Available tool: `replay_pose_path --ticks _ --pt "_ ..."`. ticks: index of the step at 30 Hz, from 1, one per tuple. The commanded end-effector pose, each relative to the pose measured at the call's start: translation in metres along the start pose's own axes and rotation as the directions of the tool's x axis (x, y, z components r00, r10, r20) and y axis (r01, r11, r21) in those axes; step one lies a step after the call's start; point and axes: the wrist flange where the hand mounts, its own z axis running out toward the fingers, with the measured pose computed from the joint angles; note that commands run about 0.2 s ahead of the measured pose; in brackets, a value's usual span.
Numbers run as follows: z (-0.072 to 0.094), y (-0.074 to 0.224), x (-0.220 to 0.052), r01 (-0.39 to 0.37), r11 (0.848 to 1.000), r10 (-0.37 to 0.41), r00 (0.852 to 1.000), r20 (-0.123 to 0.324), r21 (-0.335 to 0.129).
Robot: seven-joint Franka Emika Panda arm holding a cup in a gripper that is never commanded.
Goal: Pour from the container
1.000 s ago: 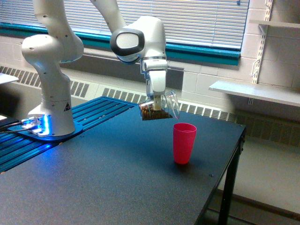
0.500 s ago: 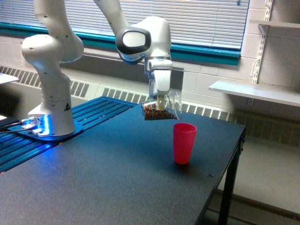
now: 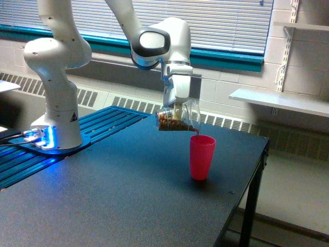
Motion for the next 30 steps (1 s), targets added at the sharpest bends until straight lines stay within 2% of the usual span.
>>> replay_pose_path --ticks 1,30 --pt "-0.0043 -0.0005 0.0033 0.006 1.0 -0.006 1.0 -0.007 -0.031" --pt "-0.01 -0.0068 0.0077 0.067 0.994 -0.067 0.998 0.005 -0.087"
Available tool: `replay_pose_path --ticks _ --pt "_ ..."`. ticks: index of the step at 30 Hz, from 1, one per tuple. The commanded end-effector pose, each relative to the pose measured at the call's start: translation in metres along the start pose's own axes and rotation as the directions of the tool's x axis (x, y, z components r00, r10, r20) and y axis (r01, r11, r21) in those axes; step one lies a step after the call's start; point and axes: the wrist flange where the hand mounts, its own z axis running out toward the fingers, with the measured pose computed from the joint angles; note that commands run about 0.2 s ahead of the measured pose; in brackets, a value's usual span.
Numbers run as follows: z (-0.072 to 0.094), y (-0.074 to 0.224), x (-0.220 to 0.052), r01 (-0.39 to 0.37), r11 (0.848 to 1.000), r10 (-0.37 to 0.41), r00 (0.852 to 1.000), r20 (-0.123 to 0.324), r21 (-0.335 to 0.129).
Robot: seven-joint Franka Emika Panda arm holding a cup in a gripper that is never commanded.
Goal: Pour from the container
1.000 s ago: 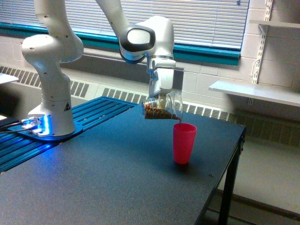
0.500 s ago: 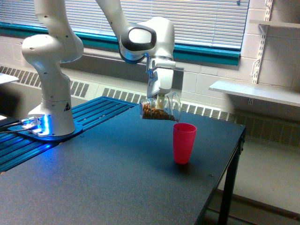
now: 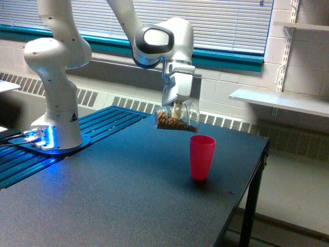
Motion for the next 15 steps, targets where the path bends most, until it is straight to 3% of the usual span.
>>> replay_pose_path --ticks 1,15 --pt "-0.0072 -0.0032 0.0058 0.024 0.999 -0.025 1.0 -0.014 -0.02" --pt "-0.0091 -0.0057 0.0078 0.061 0.997 -0.061 0.998 -0.005 -0.048"
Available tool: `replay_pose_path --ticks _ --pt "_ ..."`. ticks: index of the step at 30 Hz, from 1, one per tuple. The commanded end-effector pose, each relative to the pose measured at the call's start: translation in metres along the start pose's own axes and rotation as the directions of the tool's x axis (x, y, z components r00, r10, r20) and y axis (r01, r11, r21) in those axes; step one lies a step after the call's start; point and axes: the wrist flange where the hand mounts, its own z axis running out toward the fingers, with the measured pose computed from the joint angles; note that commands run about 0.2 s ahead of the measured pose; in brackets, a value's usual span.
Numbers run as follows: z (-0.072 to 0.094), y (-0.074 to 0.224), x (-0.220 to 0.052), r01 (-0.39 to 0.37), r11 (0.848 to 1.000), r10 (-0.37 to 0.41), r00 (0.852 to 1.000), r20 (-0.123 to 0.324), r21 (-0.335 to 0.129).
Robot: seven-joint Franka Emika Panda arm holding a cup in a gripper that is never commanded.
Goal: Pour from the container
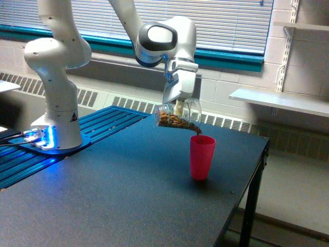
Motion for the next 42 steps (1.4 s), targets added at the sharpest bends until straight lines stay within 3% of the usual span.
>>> replay_pose_path --ticks 1,42 --pt "-0.004 -0.003 0.003 0.036 0.999 -0.036 0.999 -0.007 -0.017" --pt "-0.012 -0.018 0.006 0.132 0.988 -0.131 0.991 0.016 -0.083"
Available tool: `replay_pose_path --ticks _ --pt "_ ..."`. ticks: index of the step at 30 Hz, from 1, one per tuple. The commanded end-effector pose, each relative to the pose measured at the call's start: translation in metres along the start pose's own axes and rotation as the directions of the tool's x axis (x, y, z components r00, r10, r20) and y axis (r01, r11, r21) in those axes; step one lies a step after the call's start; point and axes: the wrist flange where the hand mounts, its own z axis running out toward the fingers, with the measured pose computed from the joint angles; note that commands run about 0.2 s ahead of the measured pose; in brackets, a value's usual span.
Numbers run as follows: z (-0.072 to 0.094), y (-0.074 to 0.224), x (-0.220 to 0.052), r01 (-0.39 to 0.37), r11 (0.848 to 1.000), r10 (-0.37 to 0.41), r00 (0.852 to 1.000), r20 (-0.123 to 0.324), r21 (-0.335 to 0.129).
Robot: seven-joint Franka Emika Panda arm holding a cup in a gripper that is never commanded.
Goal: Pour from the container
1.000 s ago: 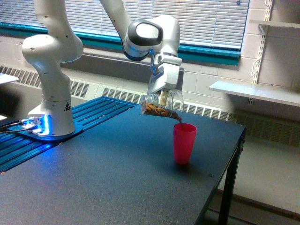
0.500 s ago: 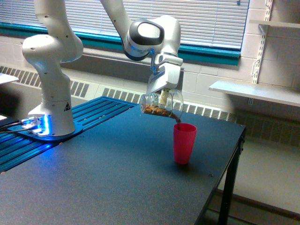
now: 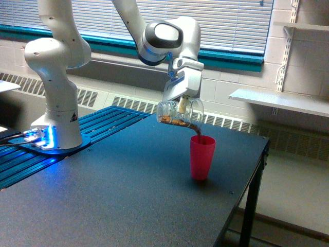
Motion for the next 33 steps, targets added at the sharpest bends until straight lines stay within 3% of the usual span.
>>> replay_pose_path --ticks 1,19,33 --pt "-0.005 -0.003 0.004 0.038 0.999 -0.038 0.999 0.0 -0.026" --pt "-0.013 -0.001 0.011 0.092 0.993 -0.091 0.996 0.016 -0.076" --pt "-0.017 0.0 0.012 0.133 0.987 -0.128 0.99 0.053 -0.094"
